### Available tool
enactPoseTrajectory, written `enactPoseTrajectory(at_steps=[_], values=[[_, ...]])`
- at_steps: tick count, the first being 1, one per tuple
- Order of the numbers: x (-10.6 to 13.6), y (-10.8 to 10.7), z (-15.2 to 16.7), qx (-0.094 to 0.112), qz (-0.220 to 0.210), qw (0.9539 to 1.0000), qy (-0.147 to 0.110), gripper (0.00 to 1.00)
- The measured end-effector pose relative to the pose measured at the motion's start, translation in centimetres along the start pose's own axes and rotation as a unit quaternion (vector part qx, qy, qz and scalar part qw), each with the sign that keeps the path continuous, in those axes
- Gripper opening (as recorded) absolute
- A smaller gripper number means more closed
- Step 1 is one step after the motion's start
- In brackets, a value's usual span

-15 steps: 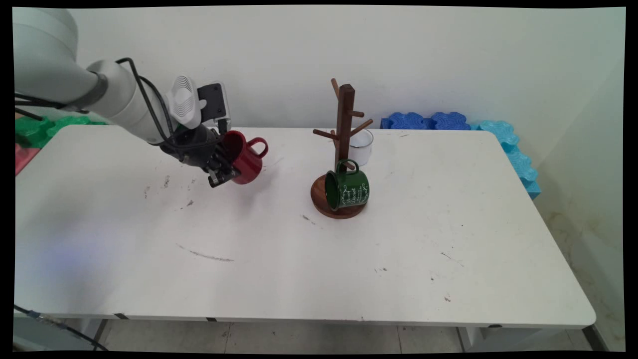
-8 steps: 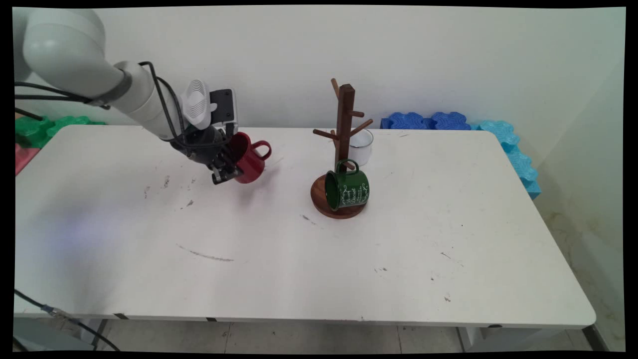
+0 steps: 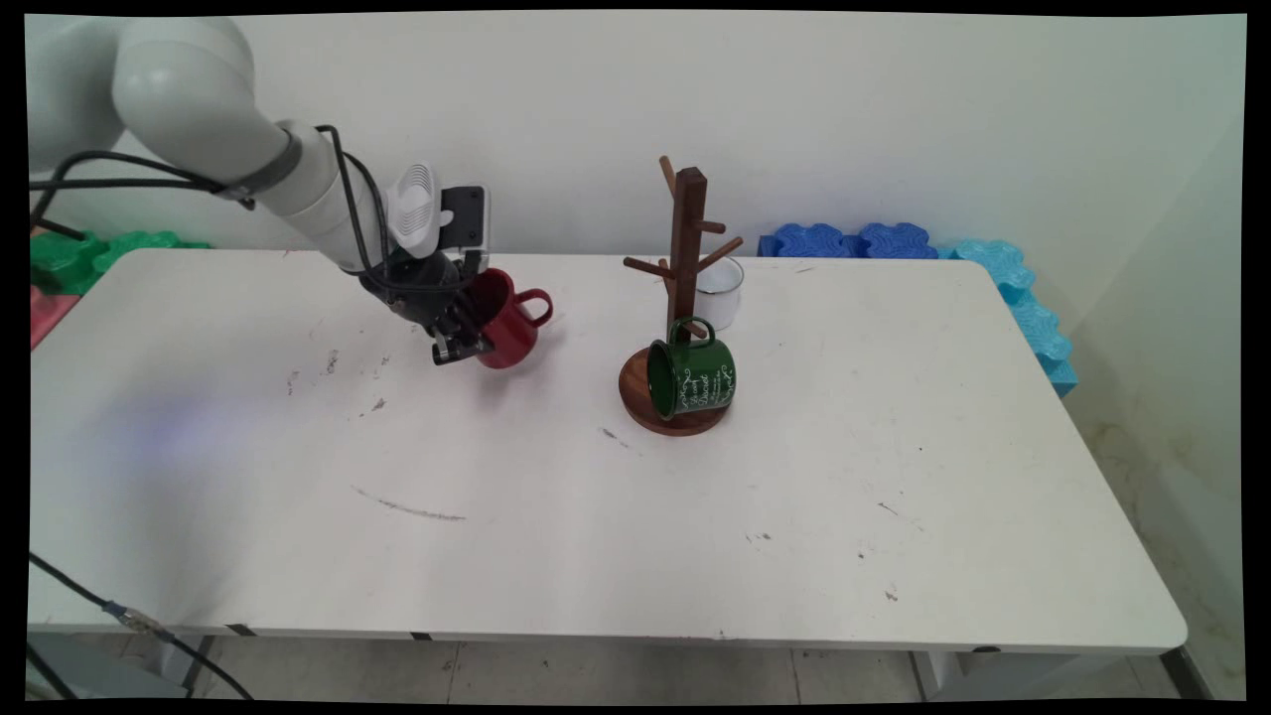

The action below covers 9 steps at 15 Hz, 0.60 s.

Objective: Place the picked object on the table

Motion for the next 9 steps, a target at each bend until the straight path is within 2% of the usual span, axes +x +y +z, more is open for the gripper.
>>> enactPoseTrajectory(at_steps=[9], values=[[0.4, -1.6, 2.0, -0.032, 0.05, 0.9982, -0.01, 0.0]])
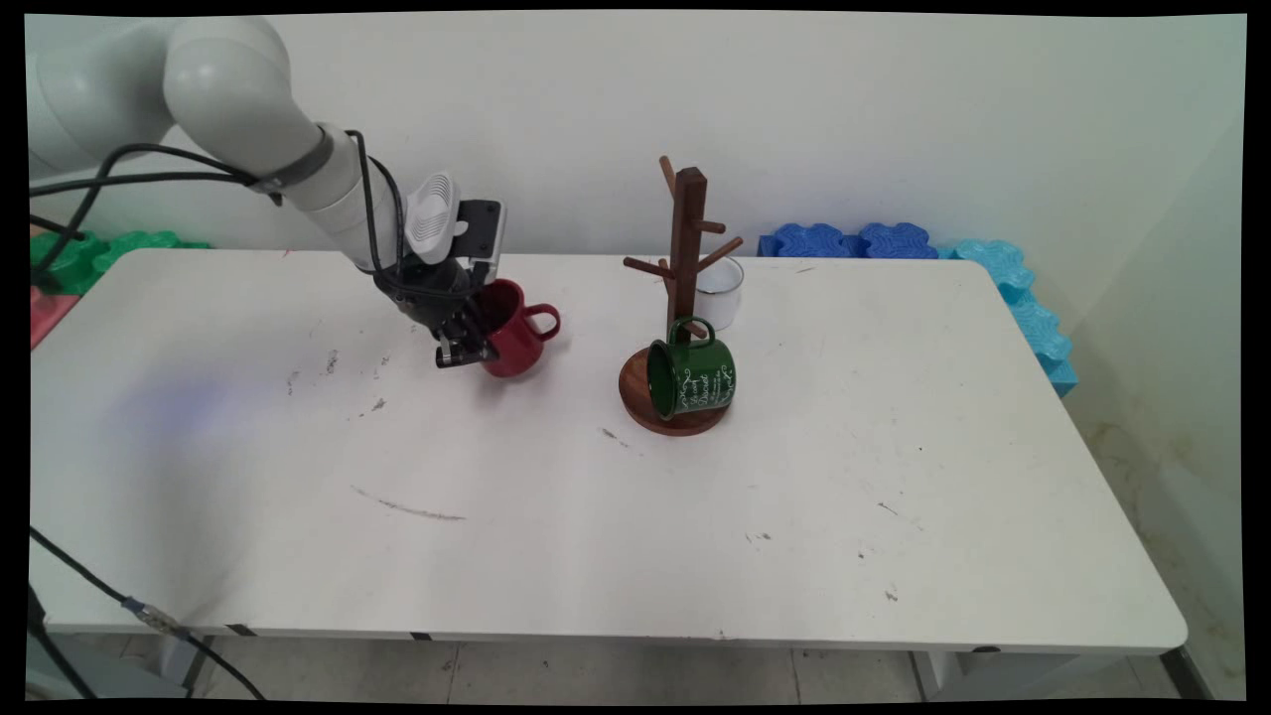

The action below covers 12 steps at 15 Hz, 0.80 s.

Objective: Place the picked object on the table

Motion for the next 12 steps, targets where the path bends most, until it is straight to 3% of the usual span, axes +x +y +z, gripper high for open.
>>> enactPoseTrajectory(at_steps=[12], values=[[-0.4, -0.5, 1.8, -0.024, 0.034, 0.9991, -0.013, 0.0]])
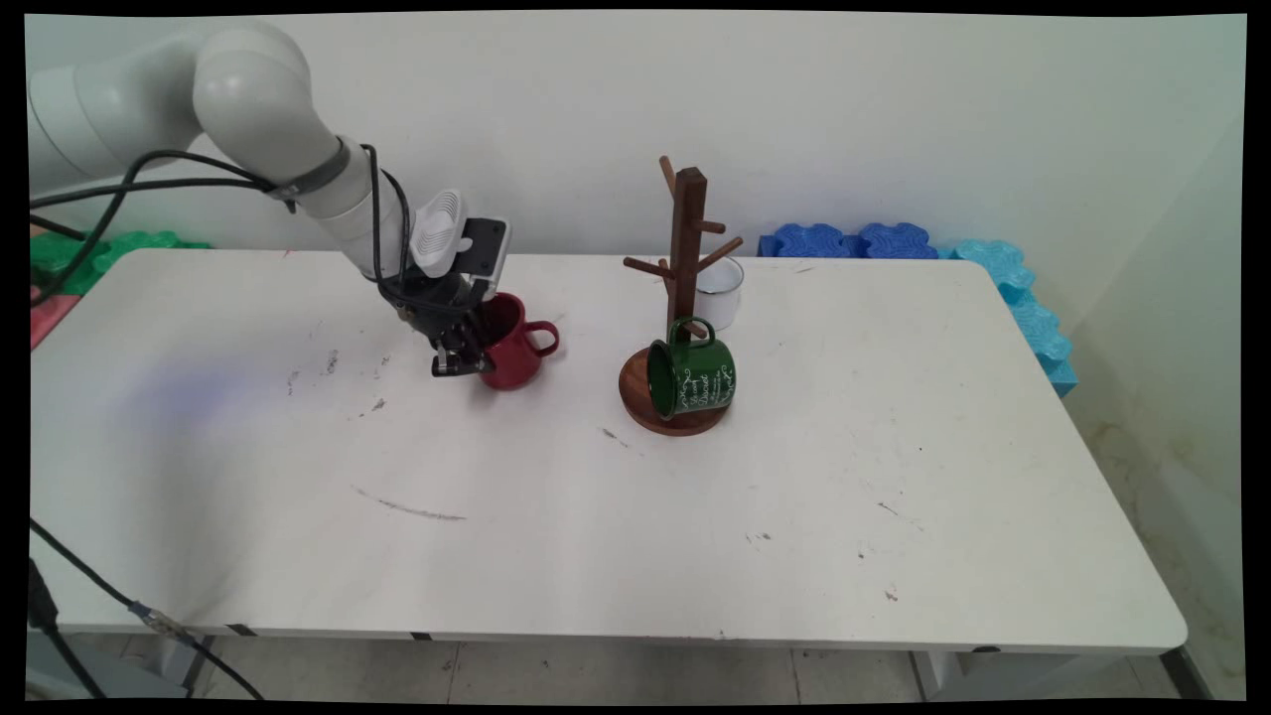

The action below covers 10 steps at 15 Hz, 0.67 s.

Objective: Place the picked object on the table

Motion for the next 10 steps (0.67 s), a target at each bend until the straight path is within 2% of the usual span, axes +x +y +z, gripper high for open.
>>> enactPoseTrajectory(at_steps=[3, 4, 10], values=[[-0.12, -0.09, 0.3, -0.003, 0.004, 1.0, -0.002, 0.0], [-0.13, -0.16, 0.38, -0.003, 0.006, 1.0, -0.002, 1.0], [-0.22, -0.35, 0.54, -0.002, 0.014, 0.9999, -0.003, 1.0]])
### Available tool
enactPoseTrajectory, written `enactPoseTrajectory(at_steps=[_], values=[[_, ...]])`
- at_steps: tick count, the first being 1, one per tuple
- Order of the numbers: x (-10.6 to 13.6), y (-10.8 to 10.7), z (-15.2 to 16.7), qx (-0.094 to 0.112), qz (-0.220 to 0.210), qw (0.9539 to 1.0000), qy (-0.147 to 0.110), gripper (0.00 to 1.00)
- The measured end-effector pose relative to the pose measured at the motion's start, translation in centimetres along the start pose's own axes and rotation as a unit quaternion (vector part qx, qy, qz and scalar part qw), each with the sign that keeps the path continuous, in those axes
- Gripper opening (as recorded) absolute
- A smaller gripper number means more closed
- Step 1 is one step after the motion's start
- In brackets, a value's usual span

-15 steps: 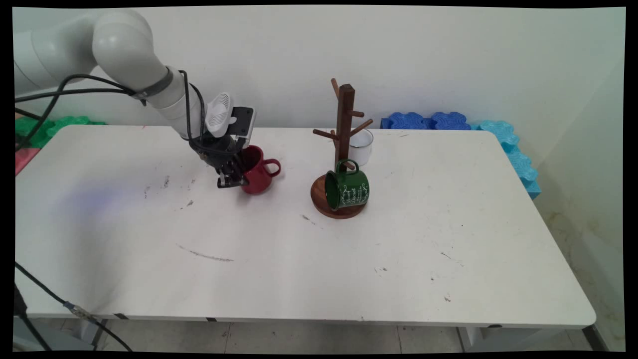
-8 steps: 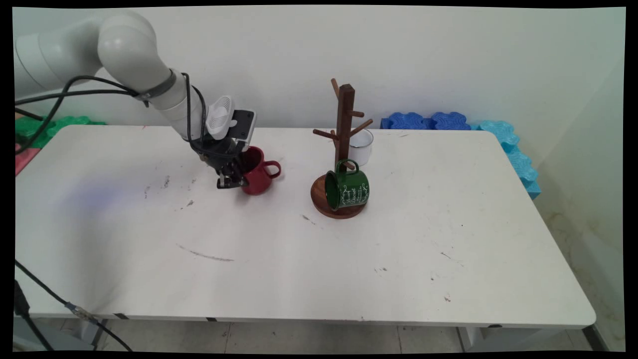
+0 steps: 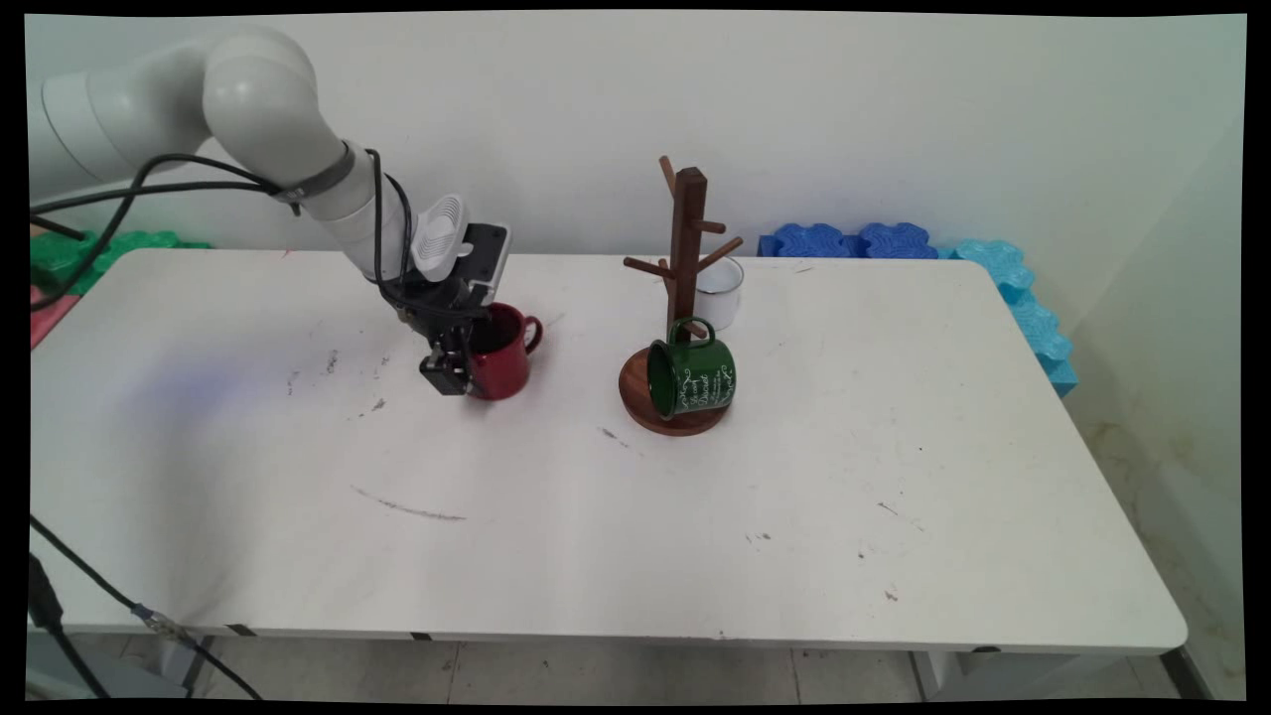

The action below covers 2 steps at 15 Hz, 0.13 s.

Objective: Place the picked object on the table

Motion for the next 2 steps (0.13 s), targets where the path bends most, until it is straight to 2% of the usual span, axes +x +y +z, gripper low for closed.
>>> enactPoseTrajectory(at_steps=[2], values=[[0.03, -0.03, -0.08, 0.001, 0.004, 1.0, 0.0, 1.0]])
